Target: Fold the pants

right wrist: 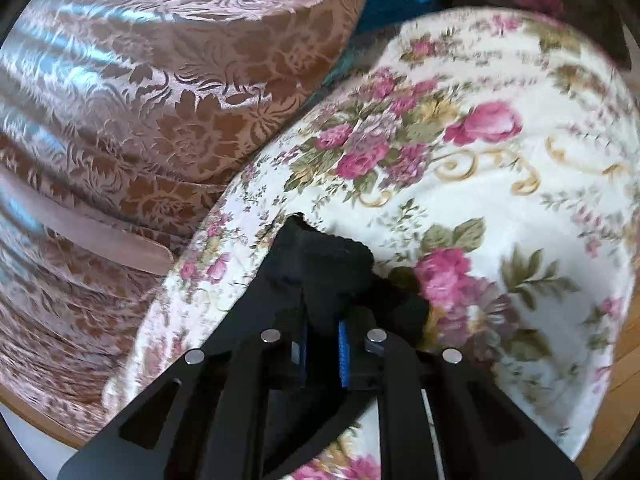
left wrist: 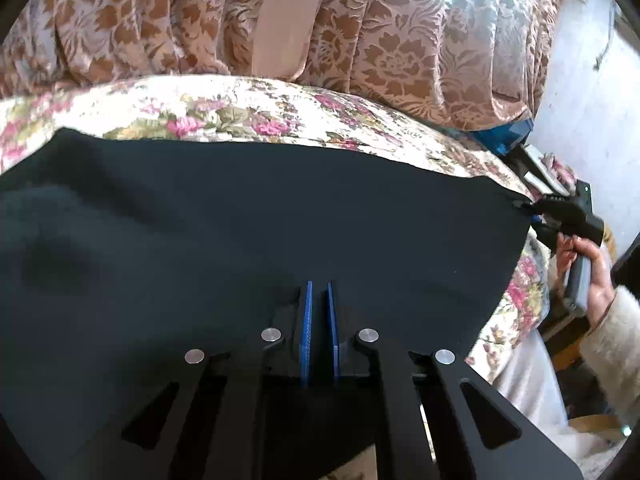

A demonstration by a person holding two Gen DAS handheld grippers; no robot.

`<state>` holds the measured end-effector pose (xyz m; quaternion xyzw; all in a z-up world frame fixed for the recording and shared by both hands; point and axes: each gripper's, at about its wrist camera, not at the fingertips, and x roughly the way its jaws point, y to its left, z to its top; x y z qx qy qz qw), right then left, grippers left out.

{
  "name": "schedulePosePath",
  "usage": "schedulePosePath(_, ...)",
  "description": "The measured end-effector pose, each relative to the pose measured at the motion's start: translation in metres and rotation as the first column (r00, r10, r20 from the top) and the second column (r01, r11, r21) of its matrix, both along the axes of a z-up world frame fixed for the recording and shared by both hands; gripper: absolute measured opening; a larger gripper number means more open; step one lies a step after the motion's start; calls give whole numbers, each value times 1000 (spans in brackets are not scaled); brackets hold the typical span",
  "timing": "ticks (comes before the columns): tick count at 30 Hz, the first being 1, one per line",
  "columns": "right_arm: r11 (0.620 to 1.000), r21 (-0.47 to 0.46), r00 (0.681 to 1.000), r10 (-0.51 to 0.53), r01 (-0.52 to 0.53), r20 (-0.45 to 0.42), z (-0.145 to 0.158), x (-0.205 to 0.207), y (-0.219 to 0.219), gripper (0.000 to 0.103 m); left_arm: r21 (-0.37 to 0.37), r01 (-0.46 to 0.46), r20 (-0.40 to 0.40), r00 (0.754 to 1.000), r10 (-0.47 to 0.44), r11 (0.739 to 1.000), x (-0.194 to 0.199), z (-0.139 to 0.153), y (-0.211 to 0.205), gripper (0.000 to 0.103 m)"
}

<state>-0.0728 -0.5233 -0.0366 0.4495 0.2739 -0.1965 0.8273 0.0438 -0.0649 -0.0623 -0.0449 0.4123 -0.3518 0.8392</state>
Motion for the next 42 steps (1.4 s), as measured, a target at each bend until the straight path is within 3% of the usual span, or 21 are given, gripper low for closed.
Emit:
schedulePosePath(3,1000,30,998,-8,10,-58,-19,-1,-2,11,-43,-5,-46,999,3,999,2,-4,7,6)
schedulePosePath(6,999,47,999,-17,19,-38,-17,-5,-2,18,-23,6,-46,999,-7,1000,1,-1,5,6)
schedulePosePath(9,997,-61,997,-57,54,-47,10,-11,2,32,-52,-9,-78,997,5,999,7,10,9,6)
schedulePosePath(12,971,-233,998,-56,45,-41,43,-7,16,32,-84,-104,-62,993,99,991,18,28,33,6)
schedulePosePath(14,952,-304,999,31,-41,-39,57,11,34,32,-96,-153,-45,988,149,984,28,36,45,6)
schedulePosePath(17,911,-355,977,183,-210,-110,56,48,62,32,-14,-245,-3,969,245,969,53,44,59,6)
schedulePosePath(19,863,-400,949,251,-308,-189,49,75,84,29,62,-271,-1,962,271,961,74,42,60,6)
schedulePosePath(22,834,-408,925,293,-372,-243,35,102,98,25,143,-286,9,958,288,947,100,34,58,6)
schedulePosePath(27,864,-328,907,280,-381,-315,-2,125,89,23,192,-317,9,947,322,929,135,14,62,6)
schedulePosePath(29,882,-297,913,279,-366,-297,-11,123,82,21,183,-321,-13,944,329,929,144,3,66,6)
schedulePosePath(36,900,-286,937,276,-330,-215,-23,116,78,21,40,-340,-46,939,342,939,152,-16,83,6)
schedulePosePath(42,929,-230,955,264,-289,-132,-17,99,70,26,-15,-342,-45,939,341,940,140,-11,88,6)
